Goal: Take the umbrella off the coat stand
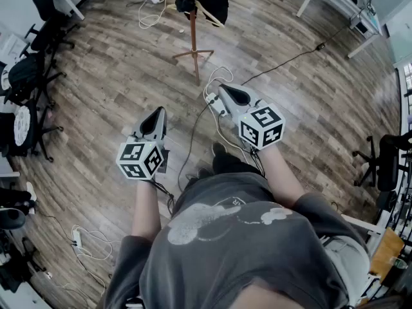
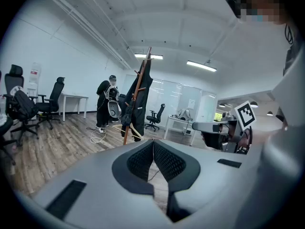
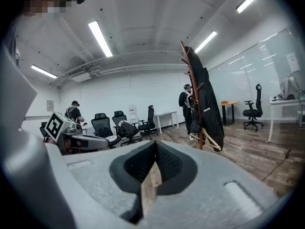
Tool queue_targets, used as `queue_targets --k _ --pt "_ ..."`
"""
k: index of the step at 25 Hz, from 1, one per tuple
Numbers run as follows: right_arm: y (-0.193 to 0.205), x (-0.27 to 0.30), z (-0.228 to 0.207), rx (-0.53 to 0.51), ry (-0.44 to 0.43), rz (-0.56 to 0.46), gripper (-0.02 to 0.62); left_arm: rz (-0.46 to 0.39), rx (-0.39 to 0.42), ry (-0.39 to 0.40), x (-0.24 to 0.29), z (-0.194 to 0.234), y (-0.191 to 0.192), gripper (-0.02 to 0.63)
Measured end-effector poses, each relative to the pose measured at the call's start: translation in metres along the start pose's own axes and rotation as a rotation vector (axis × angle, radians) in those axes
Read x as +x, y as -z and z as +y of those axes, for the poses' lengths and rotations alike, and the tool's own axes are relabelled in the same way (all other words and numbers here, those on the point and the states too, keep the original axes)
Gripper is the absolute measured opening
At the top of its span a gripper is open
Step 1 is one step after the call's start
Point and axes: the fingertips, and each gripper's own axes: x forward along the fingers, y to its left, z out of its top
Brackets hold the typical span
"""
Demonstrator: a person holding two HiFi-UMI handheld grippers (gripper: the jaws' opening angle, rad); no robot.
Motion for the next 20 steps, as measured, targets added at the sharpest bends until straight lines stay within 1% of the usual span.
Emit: queue_targets --k 8,16,18,20 --pt "-0.004 -0.002 0.007 -0.007 0.000 -0.003 -0.002 0.005 -0.013 0.008 -0.007 -0.001 0.004 0.009" --pt "0.001 0.005 0.020 -0.016 -0.008 0.008 -0.003 0.011 -0.017 0.003 -0.017 0.009 0.013 0.009" --pt "0.002 0.009 0.022 -0.018 -0.022 0.009 -0.003 0.010 -0.024 0.000 -0.017 0.011 0.013 0.009" --pt "-0.001 0.011 0.030 -0.036 -0.057 0.000 -0.003 0.007 -0.035 0.006 -0.018 0.012 0.013 0.009"
